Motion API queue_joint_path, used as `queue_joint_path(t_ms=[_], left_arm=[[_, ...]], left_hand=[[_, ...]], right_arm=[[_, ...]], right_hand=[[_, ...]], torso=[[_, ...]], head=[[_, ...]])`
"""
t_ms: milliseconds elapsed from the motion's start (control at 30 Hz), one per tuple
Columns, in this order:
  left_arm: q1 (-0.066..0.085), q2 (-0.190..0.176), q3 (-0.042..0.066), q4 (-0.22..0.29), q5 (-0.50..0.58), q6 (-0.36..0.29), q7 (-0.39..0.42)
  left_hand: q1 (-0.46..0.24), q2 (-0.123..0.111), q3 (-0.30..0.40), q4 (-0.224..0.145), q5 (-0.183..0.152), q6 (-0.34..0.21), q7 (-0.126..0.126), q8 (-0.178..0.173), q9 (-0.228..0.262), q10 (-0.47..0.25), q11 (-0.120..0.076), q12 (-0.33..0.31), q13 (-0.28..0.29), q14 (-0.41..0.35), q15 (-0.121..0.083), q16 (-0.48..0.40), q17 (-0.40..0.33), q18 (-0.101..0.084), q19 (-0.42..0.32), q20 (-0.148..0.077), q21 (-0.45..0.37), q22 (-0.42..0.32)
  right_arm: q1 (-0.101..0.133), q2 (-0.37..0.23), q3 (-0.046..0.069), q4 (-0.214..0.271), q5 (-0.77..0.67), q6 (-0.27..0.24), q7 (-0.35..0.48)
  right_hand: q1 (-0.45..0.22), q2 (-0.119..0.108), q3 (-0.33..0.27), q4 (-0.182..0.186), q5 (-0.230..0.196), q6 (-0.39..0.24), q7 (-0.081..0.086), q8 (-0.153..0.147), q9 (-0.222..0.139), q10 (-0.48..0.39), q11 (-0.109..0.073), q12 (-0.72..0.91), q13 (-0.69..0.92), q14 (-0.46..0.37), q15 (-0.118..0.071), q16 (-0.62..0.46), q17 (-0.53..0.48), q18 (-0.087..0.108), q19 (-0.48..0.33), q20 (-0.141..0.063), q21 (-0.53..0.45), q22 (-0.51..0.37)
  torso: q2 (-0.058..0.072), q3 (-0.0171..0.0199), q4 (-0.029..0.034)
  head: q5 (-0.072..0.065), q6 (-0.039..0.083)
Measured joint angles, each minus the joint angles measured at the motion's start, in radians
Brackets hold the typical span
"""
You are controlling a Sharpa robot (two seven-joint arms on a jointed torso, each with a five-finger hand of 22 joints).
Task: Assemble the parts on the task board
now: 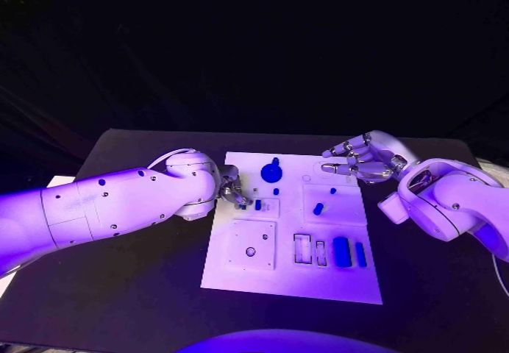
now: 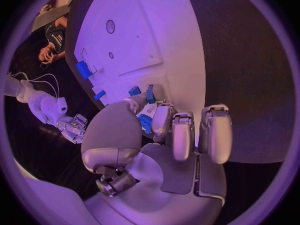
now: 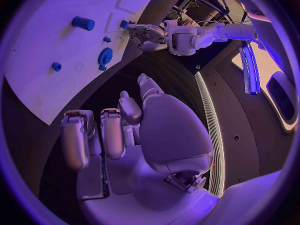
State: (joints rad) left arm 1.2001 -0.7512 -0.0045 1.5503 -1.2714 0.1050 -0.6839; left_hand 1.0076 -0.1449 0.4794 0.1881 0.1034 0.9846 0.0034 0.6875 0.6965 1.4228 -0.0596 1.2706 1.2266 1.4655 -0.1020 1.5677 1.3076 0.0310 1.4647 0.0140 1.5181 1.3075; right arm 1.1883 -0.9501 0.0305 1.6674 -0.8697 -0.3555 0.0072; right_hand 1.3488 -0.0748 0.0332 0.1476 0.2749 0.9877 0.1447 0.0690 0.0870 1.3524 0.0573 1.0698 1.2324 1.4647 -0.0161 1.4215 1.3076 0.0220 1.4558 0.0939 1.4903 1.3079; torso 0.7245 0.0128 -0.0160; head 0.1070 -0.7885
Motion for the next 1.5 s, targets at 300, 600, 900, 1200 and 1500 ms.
queue_joint_path(t_ms=[300, 600, 900, 1200, 1500], left_arm=[[-0.001, -0.001, -0.001, 0.002, 0.000, 0.001, 0.000], [-0.001, -0.001, -0.001, 0.001, 0.001, 0.000, 0.000], [-0.001, 0.000, -0.001, -0.002, 0.002, -0.001, 0.001], [-0.002, -0.001, -0.001, 0.001, 0.003, -0.005, 0.001], [-0.004, -0.007, 0.000, 0.007, 0.004, -0.006, 0.000]], left_hand=[[-0.009, -0.001, -0.036, 0.036, 0.000, 0.009, -0.002, 0.004, -0.004, 0.001, -0.001, 0.004, 0.002, 0.000, 0.000, 0.000, 0.000, 0.000, 0.000, 0.000, 0.000, 0.000], [-0.012, -0.004, -0.071, 0.057, 0.000, 0.009, -0.002, 0.002, -0.007, 0.001, -0.001, 0.004, 0.003, 0.000, 0.000, 0.000, 0.000, 0.000, 0.000, 0.000, 0.000, 0.000], [-0.015, -0.007, -0.148, 0.100, 0.000, 0.013, -0.002, 0.004, -0.012, 0.004, -0.004, 0.008, 0.006, 0.000, 0.000, 0.000, 0.000, 0.000, 0.000, 0.000, 0.004, 0.000], [-0.019, -0.003, -0.169, 0.106, 0.000, 0.013, -0.002, 0.005, -0.014, 0.005, -0.005, 0.008, 0.008, 0.000, 0.000, 0.000, 0.000, 0.000, 0.000, 0.000, 0.004, 0.000], [-0.018, 0.009, -0.174, 0.102, 0.004, 0.013, -0.002, 0.008, -0.015, 0.005, -0.005, 0.008, 0.009, 0.000, 0.000, 0.000, 0.000, 0.000, 0.000, 0.000, 0.004, 0.000]], right_arm=[[0.000, 0.000, 0.000, -0.001, 0.000, 0.000, 0.000], [0.000, 0.000, 0.000, -0.001, 0.000, 0.000, 0.000], [0.000, 0.000, 0.000, -0.001, 0.001, 0.000, 0.000], [0.000, 0.000, 0.000, -0.001, 0.001, 0.000, 0.000], [0.000, 0.000, 0.000, -0.003, 0.000, 0.000, 0.000]], right_hand=[[-0.005, 0.005, -0.004, 0.004, 0.000, 0.000, 0.000, 0.000, 0.000, 0.000, 0.000, 0.000, -0.001, 0.000, 0.000, 0.000, 0.000, 0.000, -0.001, -0.001, 0.000, 0.000], [-0.005, 0.005, -0.004, 0.004, 0.000, 0.000, 0.000, 0.000, 0.000, 0.000, 0.000, 0.000, -0.003, 0.000, 0.000, 0.000, 0.000, 0.000, -0.001, -0.001, -0.005, 0.000], [-0.005, 0.005, -0.008, 0.008, 0.000, 0.000, 0.000, 0.000, 0.000, 0.000, 0.000, 0.000, -0.003, 0.000, 0.000, -0.005, -0.001, 0.000, -0.004, 0.003, -0.005, 0.000], [-0.005, 0.005, -0.008, 0.008, 0.000, 0.000, 0.000, 0.000, 0.000, 0.000, 0.000, 0.000, -0.003, 0.000, 0.000, -0.005, -0.001, 0.000, -0.004, 0.003, -0.005, 0.000], [-0.005, 0.005, -0.008, 0.008, 0.000, 0.000, 0.000, 0.000, 0.000, 0.000, 0.000, 0.000, -0.002, 0.000, 0.000, -0.005, -0.001, 0.000, -0.004, 0.003, -0.005, 0.000]], torso=[[0.000, 0.0004, -0.0002], [0.000, 0.0006, -0.0005], [0.000, 0.0010, -0.0005], [0.000, 0.0012, -0.0005], [0.000, 0.0017, -0.0001]], head=[[0.000, 0.001], [0.001, 0.000], [0.000, 0.001], [0.000, 0.002], [0.001, 0.002]])
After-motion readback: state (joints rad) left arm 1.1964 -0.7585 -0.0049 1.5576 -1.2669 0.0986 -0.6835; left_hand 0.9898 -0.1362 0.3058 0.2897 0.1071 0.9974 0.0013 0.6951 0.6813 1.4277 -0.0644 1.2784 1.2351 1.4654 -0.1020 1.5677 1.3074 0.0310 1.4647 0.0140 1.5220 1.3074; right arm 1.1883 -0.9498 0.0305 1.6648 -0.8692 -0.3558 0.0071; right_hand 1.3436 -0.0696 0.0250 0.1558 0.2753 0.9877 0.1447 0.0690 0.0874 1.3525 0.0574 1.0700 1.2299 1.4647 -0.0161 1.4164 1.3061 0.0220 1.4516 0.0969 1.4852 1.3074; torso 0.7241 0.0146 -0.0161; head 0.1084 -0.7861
